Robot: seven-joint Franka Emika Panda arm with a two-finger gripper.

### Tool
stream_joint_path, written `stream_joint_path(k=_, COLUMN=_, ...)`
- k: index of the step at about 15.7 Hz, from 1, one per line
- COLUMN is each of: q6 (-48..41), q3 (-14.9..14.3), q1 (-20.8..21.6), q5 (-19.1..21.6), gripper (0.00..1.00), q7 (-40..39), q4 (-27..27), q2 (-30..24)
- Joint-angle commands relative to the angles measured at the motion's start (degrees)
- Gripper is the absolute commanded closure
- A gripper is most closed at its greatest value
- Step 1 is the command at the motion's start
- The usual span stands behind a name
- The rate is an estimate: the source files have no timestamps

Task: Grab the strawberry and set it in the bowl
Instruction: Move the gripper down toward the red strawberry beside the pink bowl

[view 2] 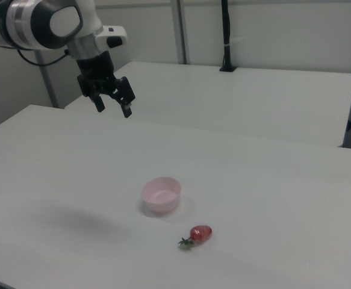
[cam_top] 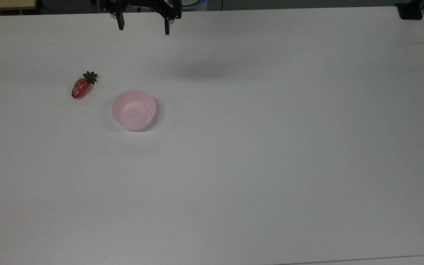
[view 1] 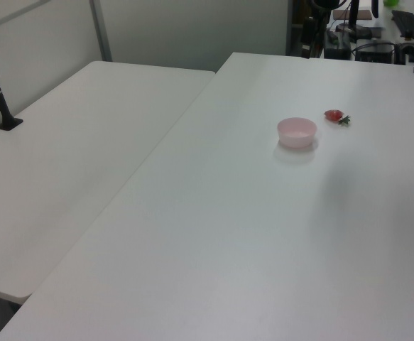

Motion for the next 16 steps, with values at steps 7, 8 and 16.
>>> stream_joint_path(k=7, q6=-0.9, q3=-0.9, q1=-2.4, q5=0.5, gripper=0.00, q7=-1.7, q4=-2.0, q2=-0.6)
stream_joint_path(k=8, q6=-2.1, q3=-1.0, q1=-3.5, q5=0.4, gripper=0.00, q7=-1.3, q4=-2.7, q2=-0.6)
stream_joint_path(k=16, q6=8.6, q3=-1.1, q1=-15.6, q5=-1.1, gripper=0.00, q7=-0.9, q4=-11.7, q2=3.8)
